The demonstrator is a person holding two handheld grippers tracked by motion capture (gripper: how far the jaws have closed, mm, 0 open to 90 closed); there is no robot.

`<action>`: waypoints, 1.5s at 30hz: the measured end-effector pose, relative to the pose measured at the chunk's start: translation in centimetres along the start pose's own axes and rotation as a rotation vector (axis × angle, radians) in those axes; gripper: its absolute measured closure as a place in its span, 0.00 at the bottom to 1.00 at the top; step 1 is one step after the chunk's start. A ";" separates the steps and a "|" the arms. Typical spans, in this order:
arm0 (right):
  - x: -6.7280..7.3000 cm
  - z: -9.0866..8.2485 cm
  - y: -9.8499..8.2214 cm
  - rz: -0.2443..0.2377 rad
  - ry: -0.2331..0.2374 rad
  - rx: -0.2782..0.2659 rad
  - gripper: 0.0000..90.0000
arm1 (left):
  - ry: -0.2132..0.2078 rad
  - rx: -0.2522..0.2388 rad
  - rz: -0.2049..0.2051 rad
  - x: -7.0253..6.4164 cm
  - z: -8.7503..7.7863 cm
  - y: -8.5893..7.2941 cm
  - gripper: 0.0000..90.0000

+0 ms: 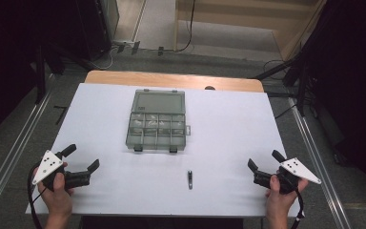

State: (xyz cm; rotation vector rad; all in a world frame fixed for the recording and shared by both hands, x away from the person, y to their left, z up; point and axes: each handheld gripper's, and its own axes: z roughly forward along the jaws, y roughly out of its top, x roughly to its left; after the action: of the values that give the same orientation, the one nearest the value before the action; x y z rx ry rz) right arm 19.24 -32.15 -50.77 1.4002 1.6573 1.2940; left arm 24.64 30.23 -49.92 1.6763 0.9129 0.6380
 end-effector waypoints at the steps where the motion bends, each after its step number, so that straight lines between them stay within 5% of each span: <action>1: 0.1 0.0 0.0 -0.004 0.004 0.000 0.00 | 0.001 0.000 0.001 0.0 0.0 0.0 0.00; 18: 3.5 0.4 1.3 -0.078 0.064 0.033 0.00 | 0.003 0.005 0.002 -0.1 0.0 0.0 0.00; 45: 7.9 1.8 1.6 -0.125 0.174 0.083 0.02 | 0.005 0.012 -0.002 0.0 0.1 0.0 0.00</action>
State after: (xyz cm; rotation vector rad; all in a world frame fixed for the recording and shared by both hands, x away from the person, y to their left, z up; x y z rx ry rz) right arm 19.41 -24.09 -48.81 1.2379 1.9027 1.3200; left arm 24.70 30.17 -49.93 1.6851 0.9237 0.6371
